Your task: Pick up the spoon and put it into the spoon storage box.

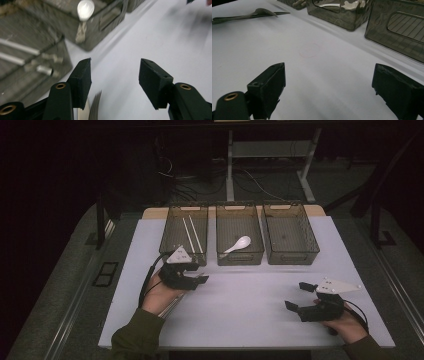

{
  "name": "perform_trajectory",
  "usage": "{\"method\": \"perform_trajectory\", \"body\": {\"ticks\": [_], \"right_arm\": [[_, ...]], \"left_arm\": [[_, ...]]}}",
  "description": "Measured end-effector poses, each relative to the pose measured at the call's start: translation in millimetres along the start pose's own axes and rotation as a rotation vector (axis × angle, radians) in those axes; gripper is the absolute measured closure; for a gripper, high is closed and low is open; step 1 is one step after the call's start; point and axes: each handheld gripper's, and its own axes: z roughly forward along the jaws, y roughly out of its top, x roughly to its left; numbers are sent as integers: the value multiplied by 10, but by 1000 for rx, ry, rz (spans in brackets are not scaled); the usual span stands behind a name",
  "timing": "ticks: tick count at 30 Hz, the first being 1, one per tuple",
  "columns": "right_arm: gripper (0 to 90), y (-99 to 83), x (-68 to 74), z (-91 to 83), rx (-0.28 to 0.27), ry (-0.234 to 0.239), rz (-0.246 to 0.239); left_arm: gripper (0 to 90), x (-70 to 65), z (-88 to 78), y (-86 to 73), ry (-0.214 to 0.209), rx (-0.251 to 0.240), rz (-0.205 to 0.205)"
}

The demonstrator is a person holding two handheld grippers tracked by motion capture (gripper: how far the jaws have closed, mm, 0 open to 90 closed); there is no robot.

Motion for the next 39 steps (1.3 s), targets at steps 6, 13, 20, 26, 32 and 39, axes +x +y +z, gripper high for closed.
{"method": "perform_trajectory", "body": {"ticks": [6, 13, 20, 26, 32, 39], "right_arm": [[115, 0, 1, 0, 1, 0, -2], [115, 1, 0, 7, 3, -2, -6], [115, 1, 0, 7, 5, -4, -5], [115, 1, 0, 7, 4, -3, -6], [115, 2, 3, 9, 4, -2, -9], [115, 2, 1, 11, 5, -3, -9]], "left_arm": [[489, 14, -32, -288, 41, 43, -42], [536, 67, 55, -410, 77, 112, -38], [597, 85, 164, -425, 79, 167, -38], [674, 138, 157, -437, 73, 177, -53], [752, 166, 156, -437, 71, 177, -67], [827, 162, 156, -429, 75, 183, -68]]}}
